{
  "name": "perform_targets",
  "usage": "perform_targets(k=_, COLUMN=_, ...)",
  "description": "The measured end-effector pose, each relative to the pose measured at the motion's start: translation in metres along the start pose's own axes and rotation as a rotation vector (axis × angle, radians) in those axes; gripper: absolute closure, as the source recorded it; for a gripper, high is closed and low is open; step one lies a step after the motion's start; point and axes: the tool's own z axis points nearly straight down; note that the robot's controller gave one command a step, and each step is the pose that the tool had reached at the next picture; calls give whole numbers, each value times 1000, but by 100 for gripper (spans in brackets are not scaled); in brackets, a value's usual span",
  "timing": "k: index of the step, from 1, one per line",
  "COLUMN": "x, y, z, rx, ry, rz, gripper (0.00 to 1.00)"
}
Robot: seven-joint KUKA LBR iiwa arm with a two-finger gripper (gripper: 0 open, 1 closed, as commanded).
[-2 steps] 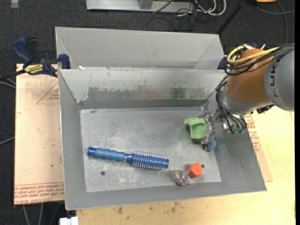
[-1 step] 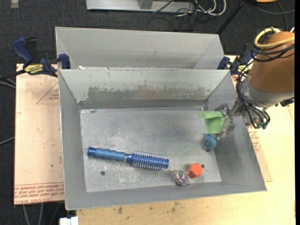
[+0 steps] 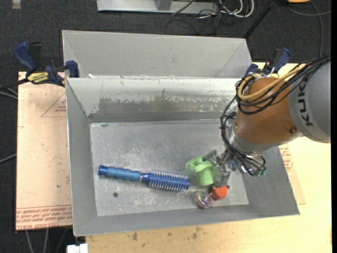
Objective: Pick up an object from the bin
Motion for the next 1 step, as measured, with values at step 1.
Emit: perform_targets(k=1, x=-10, y=-23, z=-141, rx=9, ry=-14, rz=29, gripper=100)
